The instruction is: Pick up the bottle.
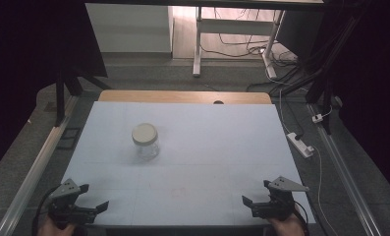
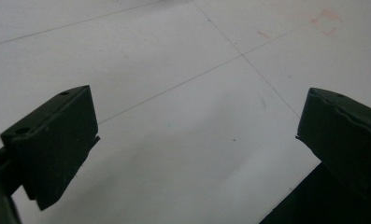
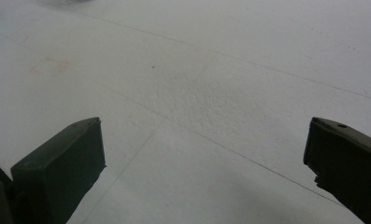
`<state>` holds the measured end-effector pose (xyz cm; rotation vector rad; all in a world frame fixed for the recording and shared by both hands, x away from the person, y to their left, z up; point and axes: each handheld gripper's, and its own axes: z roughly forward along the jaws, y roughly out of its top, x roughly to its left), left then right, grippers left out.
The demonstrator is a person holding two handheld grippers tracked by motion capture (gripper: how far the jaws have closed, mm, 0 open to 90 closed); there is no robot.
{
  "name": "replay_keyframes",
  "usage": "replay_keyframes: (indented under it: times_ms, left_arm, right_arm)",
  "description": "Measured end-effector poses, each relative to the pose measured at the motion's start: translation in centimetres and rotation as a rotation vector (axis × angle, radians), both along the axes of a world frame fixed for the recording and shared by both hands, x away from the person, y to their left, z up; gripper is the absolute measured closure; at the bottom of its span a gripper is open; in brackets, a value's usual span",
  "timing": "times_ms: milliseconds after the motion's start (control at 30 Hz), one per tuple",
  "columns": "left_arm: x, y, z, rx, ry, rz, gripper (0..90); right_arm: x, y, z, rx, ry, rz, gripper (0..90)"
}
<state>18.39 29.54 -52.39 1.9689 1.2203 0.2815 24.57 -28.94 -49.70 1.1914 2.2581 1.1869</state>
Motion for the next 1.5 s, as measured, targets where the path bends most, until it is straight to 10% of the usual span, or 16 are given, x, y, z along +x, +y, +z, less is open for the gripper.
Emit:
replay_keyframes:
  times_ms: [1500]
  left_arm:
    - [0.72, -0.77, 0.47, 0.051, -0.033, -0.013, 0.0]
  right_arm:
    - [0.18, 0.14, -0.12, -0.009, 0.021, 0.022, 0.0]
